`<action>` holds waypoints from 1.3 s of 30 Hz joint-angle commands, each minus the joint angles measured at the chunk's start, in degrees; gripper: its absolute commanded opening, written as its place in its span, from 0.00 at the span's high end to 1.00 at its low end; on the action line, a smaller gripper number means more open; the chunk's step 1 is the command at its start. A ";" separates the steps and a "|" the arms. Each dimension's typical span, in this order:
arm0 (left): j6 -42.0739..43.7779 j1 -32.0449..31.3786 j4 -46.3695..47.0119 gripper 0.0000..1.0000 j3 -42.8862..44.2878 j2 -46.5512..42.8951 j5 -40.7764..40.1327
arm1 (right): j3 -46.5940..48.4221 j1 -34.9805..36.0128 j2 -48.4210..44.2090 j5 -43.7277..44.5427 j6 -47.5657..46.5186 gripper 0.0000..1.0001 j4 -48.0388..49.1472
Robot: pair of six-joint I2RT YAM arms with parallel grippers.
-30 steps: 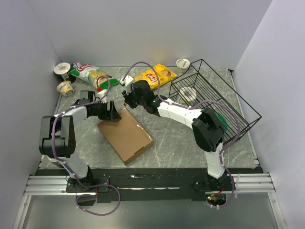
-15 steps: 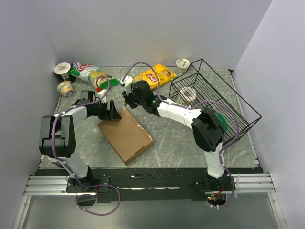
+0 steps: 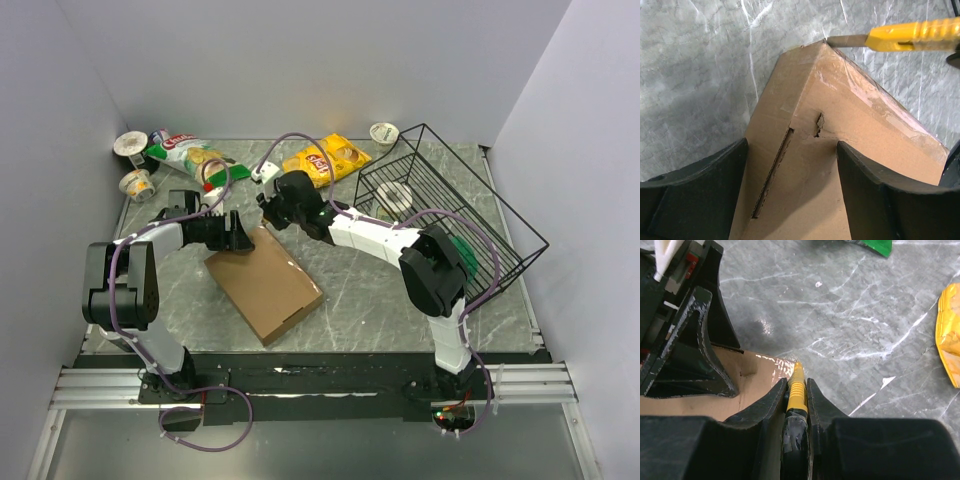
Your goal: Unpack the express box
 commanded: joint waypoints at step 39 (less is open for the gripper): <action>-6.35 0.74 0.08 0.55 -0.28 2.17 -11.64 | -11.15 3.27 -17.10 6.93 4.35 1.00 -20.95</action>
